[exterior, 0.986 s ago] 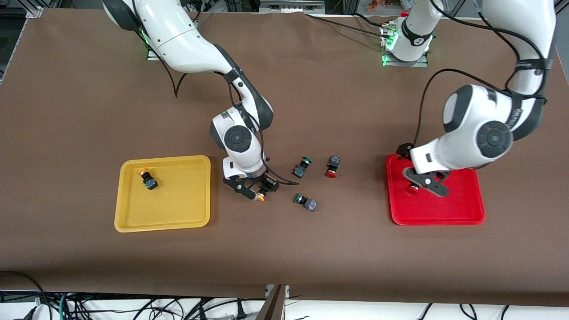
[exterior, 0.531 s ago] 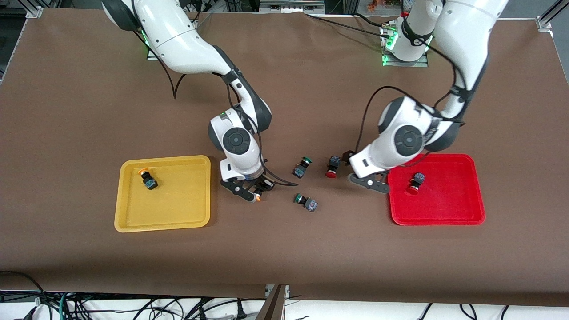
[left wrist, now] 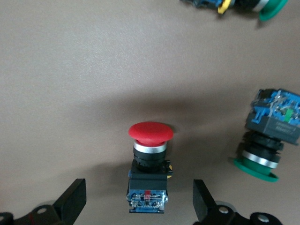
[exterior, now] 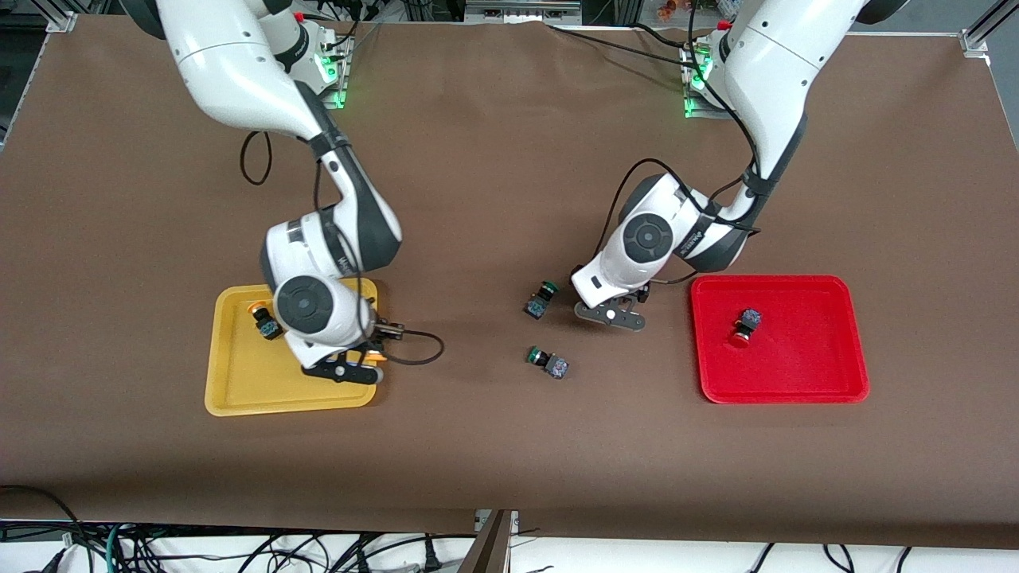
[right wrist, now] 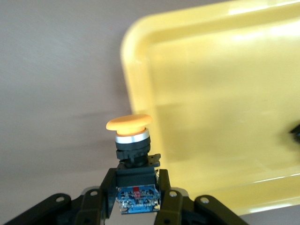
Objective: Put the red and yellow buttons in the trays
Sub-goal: 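Place the yellow button in the yellow tray while the left gripper carries red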
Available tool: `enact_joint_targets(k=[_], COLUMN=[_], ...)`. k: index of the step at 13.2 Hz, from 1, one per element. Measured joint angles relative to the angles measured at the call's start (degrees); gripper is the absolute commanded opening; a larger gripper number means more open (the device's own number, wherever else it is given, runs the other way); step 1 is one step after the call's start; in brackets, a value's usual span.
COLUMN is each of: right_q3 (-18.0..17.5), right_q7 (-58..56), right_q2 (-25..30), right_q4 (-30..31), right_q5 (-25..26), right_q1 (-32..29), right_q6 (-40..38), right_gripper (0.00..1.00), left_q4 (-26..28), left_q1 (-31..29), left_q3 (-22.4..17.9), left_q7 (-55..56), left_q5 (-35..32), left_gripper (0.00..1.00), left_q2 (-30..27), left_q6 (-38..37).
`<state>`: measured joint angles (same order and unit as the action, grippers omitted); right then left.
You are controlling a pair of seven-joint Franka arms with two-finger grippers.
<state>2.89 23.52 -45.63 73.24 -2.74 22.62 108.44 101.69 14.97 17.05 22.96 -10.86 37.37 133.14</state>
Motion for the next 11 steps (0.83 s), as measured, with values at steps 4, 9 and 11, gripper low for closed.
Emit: enact_joint_targets(k=[4,9,11], right_q3=[0.3,1.0,1.0], right_q7=[-6.9,-7.0,-7.8], right_q2=[-0.5,-1.1,-1.0], right_q4=[3.2,5.7,5.4], right_q5=[0.1,0.2,0.2], right_q1=[-4.1,-7.7,-8.9], right_q6=[-2.1,-2.1,-2.1], right_gripper=[0.00,1.00,1.00], left_q4=[0.3,-0.4,-1.5], left_q1=[1.0,0.9,-0.4], left_q3=[0.0,-0.5,-0.8], left_q7=[1.0,1.0,-0.8], left_q5=[-2.6,-2.7,-2.8], left_gripper=[0.30,0.12,0.13], left_q2=[1.9,2.0,0.2], left_q6=[0.1,0.2,-3.3])
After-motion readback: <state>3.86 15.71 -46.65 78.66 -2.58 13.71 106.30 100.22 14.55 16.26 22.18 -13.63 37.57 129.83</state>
